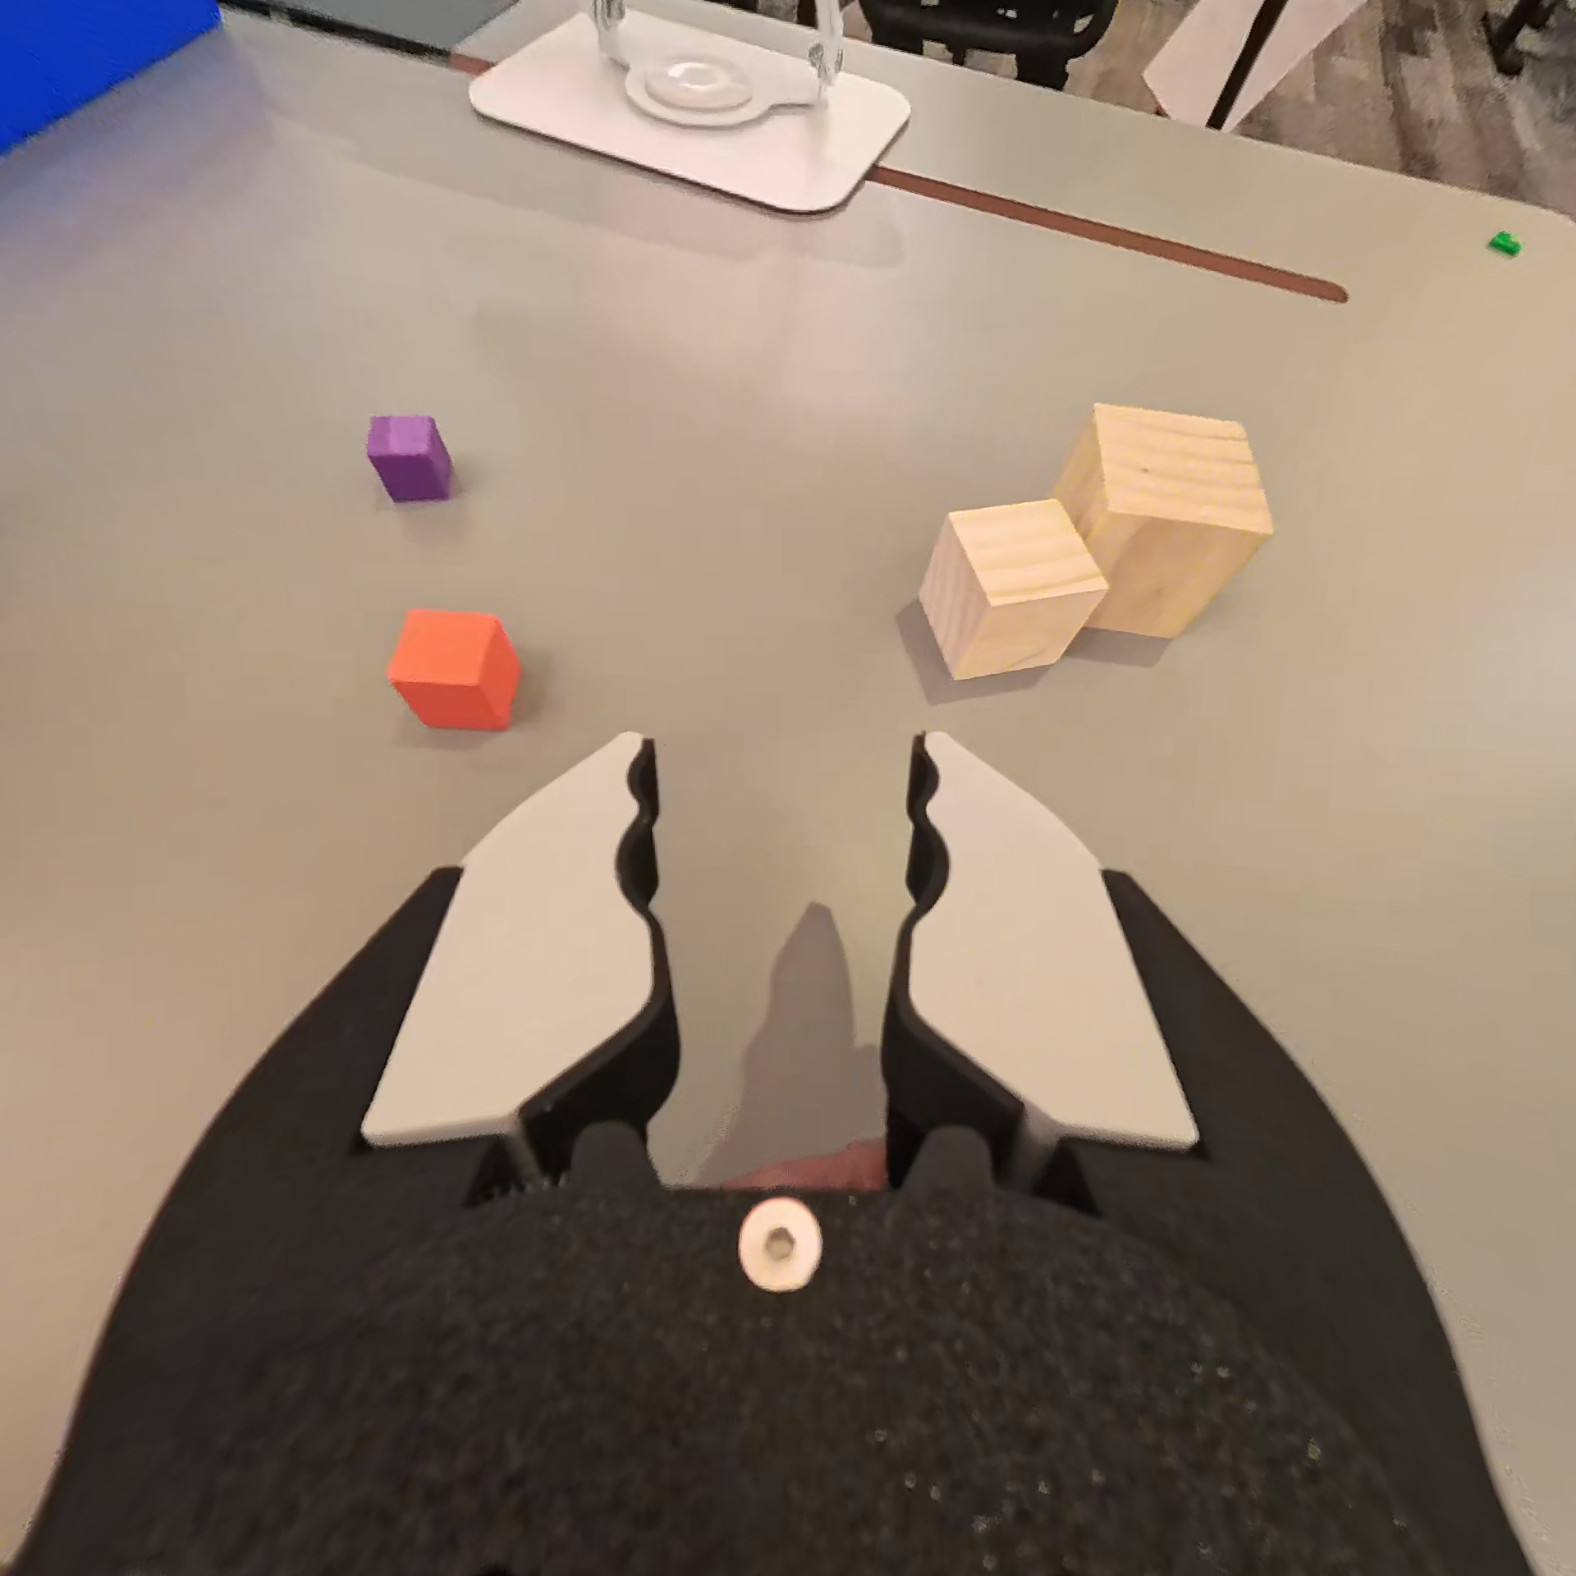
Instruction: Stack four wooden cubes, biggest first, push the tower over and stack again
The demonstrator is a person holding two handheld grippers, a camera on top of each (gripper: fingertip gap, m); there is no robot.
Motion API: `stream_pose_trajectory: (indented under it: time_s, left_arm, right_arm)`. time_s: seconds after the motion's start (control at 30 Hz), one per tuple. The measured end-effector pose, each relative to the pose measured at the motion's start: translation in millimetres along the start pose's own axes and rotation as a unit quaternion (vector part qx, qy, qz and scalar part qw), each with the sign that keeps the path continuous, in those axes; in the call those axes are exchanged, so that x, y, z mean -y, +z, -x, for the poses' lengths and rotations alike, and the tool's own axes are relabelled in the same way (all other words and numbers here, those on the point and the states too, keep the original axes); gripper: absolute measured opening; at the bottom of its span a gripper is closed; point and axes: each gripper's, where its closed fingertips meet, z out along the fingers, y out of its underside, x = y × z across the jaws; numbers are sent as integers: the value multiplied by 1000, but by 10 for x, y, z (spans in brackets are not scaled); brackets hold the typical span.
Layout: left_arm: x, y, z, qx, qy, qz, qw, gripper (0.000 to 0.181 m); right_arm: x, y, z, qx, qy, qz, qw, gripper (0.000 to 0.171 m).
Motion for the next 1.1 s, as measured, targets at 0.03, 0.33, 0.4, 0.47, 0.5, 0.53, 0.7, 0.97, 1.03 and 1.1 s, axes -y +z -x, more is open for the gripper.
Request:
stream_pose_trajectory:
  time_s: [0.03, 0.33, 0.4, 0.47, 0.5, 0.53, 0.7, 0.97, 1.03, 1.1]
  left_arm:
    - [17, -39, 49, 21, -6, -12, 1000, 80]
    - [-33, -44, -17, 38, -12, 3, 999, 86]
    - [-22, -72, -19, 37, -27, 1, 999, 86]
    - [-57, -71, -12, 38, -34, 11, 999, 87]
    - [-69, -66, -15, 37, -35, 11, 999, 88]
    - [-70, -65, -18, 36, -34, 10, 999, 88]
    - [-81, -56, -14, 39, -27, 14, 999, 87]
    - [-135, -6, -20, 37, -25, 35, 998, 86]
    - [-138, -2, -23, 39, -22, 36, 998, 85]
    - [-141, 2, -28, 38, -21, 37, 998, 85]
  right_arm:
    - [-3, 0, 45, 0, 8, 0, 1000, 57]
    - [46, -65, 104, -42, 14, -17, 999, 71]
    - [60, -79, 107, -43, 17, -21, 999, 72]
    - [76, -87, 119, -40, 16, -25, 999, 72]
    - [78, -87, 128, -39, 15, -25, 999, 72]
    - [81, -87, 142, -36, 13, -26, 999, 72]
    - [96, -103, 162, -32, 8, -29, 999, 72]
    - [70, -109, 138, -34, 11, -28, 999, 72]
    - [62, -102, 137, -33, 11, -26, 999, 72]
    - [52, -90, 142, -32, 11, -24, 999, 72]
